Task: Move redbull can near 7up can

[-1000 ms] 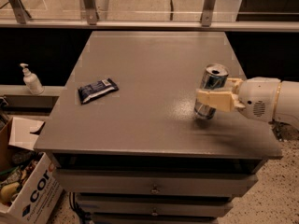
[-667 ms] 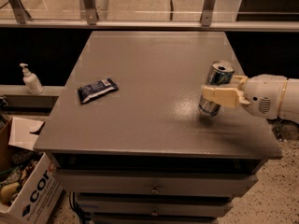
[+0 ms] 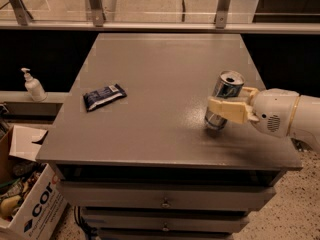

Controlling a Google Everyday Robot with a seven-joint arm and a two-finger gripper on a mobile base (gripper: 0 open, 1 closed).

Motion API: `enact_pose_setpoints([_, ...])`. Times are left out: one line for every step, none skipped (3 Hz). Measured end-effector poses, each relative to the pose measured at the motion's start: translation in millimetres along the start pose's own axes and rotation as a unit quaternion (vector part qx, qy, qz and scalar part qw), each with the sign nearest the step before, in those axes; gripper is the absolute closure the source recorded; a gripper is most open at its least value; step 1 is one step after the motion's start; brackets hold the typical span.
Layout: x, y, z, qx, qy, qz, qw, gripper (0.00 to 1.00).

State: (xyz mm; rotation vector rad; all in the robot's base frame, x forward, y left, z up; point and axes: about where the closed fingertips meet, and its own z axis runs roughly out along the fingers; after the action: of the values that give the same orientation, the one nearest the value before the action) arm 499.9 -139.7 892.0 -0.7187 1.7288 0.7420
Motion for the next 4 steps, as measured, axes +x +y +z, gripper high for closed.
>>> enact_pose_setpoints([3.2, 11.8, 5.7, -0.001, 0.003, -0.014, 0.9999, 1.00])
enact_pose_setpoints([11.8, 31.5, 13.7, -0.001, 0.022, -0.043, 0.9988, 1.00])
enact_pose_setpoints([21.2, 51.2, 23.0, -0.013, 0.047, -0.070, 0.9964, 1.00])
enact_pose_setpoints([29.2, 64.8, 30.2, -0.026, 0.065, -0.086, 0.9938, 1.00])
